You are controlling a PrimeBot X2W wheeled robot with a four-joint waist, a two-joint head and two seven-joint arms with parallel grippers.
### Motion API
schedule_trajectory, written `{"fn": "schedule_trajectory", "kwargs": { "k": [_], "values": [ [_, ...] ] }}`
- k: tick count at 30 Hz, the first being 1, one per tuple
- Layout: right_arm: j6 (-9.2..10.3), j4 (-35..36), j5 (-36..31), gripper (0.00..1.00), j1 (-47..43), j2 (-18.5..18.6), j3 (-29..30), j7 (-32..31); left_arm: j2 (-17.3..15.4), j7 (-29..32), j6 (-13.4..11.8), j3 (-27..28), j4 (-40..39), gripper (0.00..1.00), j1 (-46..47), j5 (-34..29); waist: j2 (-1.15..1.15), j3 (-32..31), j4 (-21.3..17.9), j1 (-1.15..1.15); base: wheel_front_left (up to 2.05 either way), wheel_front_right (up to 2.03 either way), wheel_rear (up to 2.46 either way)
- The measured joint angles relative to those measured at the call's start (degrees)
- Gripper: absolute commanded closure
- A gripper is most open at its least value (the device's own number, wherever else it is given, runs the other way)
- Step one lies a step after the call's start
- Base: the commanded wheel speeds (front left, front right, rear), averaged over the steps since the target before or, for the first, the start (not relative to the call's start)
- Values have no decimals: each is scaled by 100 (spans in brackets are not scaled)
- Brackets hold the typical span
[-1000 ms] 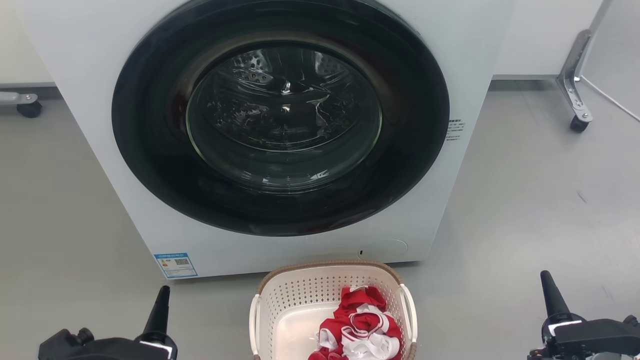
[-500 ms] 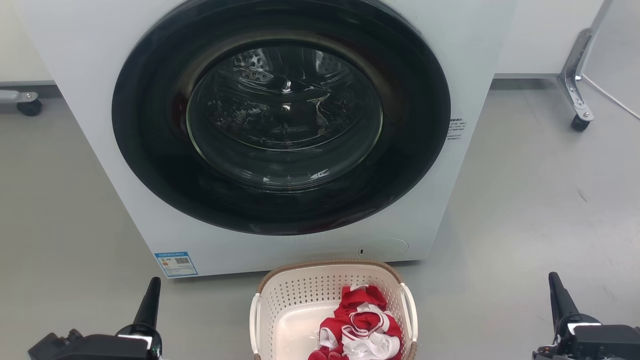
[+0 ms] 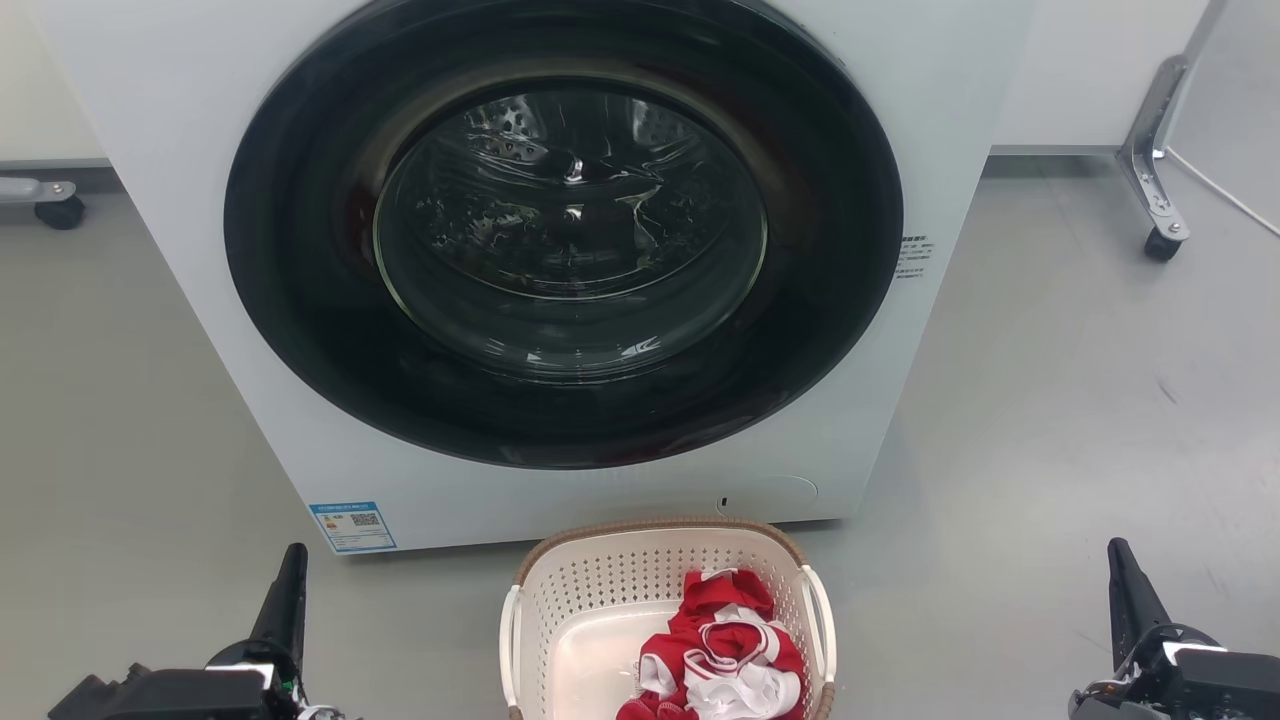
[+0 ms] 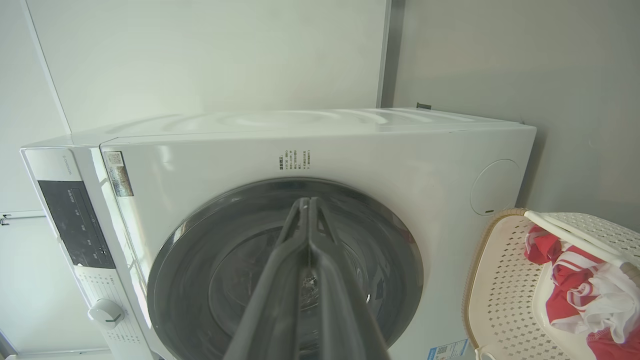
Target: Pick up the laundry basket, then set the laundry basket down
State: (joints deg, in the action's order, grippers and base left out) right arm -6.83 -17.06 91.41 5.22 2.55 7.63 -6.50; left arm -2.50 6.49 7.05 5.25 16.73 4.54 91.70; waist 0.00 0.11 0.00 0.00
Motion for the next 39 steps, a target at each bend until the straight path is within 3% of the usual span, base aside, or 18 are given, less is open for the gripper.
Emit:
{"fn": "schedule_trajectory", "kwargs": {
  "k": [39],
  "values": [
    [0,-3,2,100,2,-3,0,1,2,0,1,-1,10,100,0,1,0,-1,0,0,0,0,0]
  ]
}}
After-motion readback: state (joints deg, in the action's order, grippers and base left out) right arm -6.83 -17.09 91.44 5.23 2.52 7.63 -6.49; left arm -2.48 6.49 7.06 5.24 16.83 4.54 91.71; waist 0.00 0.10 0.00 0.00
